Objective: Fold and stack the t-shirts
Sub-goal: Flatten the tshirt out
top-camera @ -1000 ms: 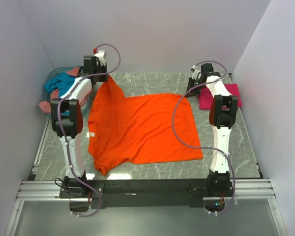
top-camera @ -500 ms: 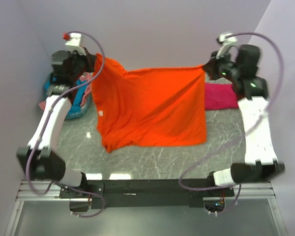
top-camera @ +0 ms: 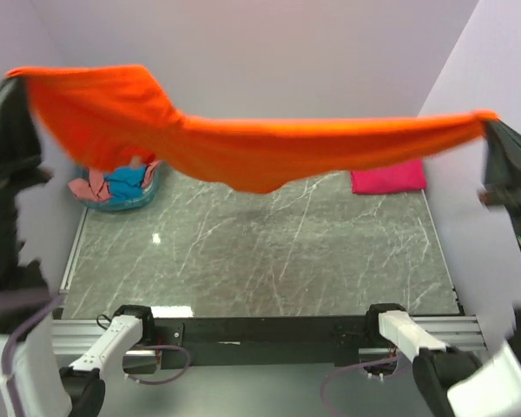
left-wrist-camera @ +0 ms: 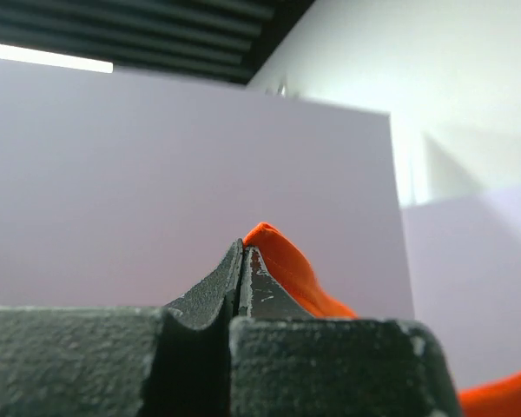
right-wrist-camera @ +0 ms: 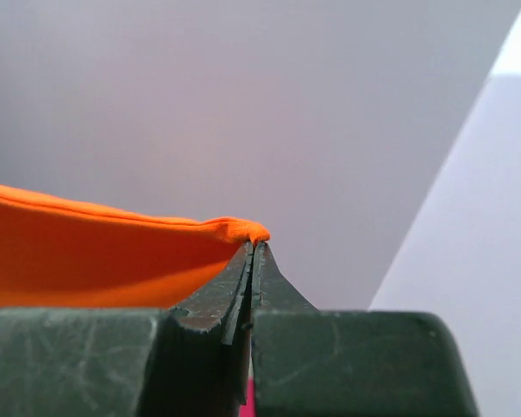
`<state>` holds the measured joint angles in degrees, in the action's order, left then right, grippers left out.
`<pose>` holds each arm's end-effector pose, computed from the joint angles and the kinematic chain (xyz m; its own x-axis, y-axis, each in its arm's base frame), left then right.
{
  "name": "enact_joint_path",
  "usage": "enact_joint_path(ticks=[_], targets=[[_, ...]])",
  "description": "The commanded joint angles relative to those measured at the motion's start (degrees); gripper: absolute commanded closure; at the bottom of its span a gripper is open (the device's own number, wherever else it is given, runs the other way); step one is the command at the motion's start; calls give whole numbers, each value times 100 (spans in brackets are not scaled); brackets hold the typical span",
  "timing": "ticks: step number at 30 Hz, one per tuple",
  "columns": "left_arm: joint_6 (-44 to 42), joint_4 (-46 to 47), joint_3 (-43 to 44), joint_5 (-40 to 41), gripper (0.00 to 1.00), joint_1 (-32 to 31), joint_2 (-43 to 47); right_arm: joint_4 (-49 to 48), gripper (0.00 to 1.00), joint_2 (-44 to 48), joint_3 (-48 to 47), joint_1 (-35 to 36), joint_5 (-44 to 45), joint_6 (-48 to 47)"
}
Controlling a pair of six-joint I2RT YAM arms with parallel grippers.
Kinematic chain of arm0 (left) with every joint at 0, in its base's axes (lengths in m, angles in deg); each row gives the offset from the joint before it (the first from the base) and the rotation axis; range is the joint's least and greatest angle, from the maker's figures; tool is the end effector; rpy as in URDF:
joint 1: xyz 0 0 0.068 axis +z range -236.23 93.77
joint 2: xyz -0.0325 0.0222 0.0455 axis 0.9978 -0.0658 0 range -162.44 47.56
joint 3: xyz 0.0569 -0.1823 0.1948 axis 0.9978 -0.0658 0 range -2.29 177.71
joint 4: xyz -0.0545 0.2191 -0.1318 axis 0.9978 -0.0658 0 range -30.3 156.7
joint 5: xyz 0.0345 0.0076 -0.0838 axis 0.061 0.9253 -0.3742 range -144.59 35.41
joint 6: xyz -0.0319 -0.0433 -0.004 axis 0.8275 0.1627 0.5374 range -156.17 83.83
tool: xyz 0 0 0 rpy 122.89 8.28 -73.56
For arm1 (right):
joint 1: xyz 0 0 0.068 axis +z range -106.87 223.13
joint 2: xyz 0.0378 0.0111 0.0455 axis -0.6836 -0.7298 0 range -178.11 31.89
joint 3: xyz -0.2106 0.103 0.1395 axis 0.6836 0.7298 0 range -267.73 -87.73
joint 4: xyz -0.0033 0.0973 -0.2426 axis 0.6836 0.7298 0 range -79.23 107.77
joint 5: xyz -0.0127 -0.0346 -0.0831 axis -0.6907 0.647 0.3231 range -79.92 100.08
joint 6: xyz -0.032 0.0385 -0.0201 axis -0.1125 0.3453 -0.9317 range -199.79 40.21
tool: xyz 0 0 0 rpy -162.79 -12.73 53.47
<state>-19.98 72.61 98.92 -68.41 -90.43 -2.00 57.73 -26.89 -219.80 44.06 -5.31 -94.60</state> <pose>0.0113 -0.0094 0.6354 0.7528 -0.3268 -0.5713 0.4258 0.9037 0.0440 -0.0068 0.0093 0.6392 0.4935 -0.2385 -0.8364 -0.1319 0.9300 -0.3430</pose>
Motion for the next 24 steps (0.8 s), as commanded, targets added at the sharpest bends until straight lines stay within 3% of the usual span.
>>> enact_joint_path(ticks=[1,10,13,19,20,24], targets=[[438,103,136,47,100,-19,51,-64,100,227,-65,-66,450,-180],[430,94,-250,-41,100,-36,87,-90,100,333,409,-67,363,-207],[324,120,-943,-76,100,-80,148,-476,100,674,1654,-58,73,-181],[508,751,-3359,-314,100,-89,246,-1897,100,1343,5099,-67,-314,-321],[543,840,-3989,-349,100,-89,176,-2092,100,1361,5895,-67,-358,-391],[517,1490,-5145,-244,99,-98,-684,-3191,100,669,7457,-58,-438,-654]])
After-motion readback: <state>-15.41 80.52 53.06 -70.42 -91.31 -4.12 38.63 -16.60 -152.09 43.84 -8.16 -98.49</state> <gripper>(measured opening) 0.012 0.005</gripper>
